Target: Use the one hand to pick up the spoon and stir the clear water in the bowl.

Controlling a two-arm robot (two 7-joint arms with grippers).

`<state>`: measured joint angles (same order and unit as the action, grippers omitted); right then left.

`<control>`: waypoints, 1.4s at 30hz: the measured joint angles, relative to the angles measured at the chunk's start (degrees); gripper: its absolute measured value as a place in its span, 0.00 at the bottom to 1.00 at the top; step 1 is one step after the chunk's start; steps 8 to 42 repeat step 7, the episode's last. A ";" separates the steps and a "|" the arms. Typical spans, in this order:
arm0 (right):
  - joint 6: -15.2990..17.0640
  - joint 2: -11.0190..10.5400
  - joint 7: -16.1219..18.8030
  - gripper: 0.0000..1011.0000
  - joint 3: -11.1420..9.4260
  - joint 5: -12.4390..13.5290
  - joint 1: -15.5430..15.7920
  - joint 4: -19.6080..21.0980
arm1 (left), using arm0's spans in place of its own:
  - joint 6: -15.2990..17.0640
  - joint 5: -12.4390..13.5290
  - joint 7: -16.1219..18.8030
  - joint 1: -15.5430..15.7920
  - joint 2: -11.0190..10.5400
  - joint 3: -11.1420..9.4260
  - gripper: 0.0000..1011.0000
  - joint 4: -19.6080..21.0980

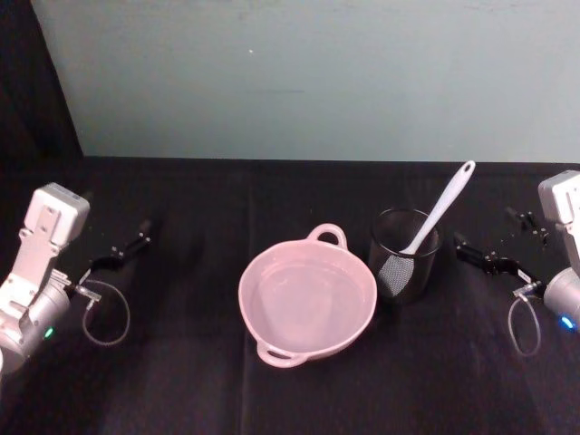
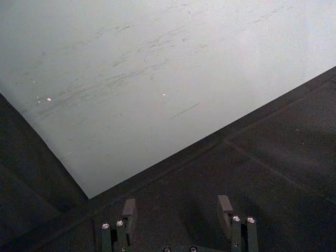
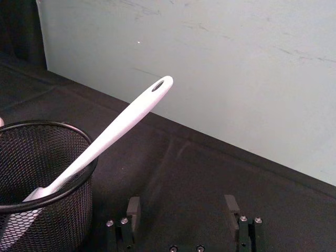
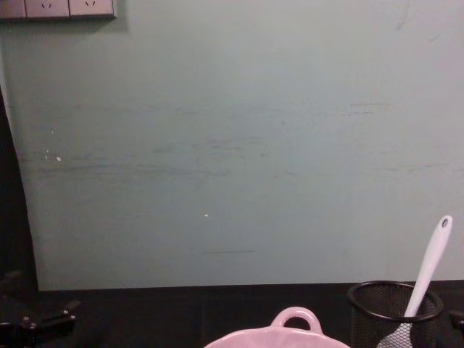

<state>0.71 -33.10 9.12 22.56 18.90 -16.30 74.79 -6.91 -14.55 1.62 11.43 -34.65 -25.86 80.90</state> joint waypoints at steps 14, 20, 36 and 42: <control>-0.05 0.00 0.03 0.99 -0.02 0.04 0.02 0.00 | 0.00 0.00 0.00 0.00 0.00 0.00 0.99 0.00; -0.05 0.00 0.03 0.99 -0.02 0.04 0.02 0.00 | 0.00 0.00 0.00 0.00 0.00 0.00 0.99 0.00; -0.05 0.00 0.03 0.99 -0.02 0.04 0.02 0.00 | 0.00 0.00 0.00 0.00 0.00 0.00 0.99 0.00; -0.05 0.00 0.03 0.99 -0.02 0.04 0.02 0.00 | 0.00 0.00 0.00 0.00 0.00 0.00 0.99 0.00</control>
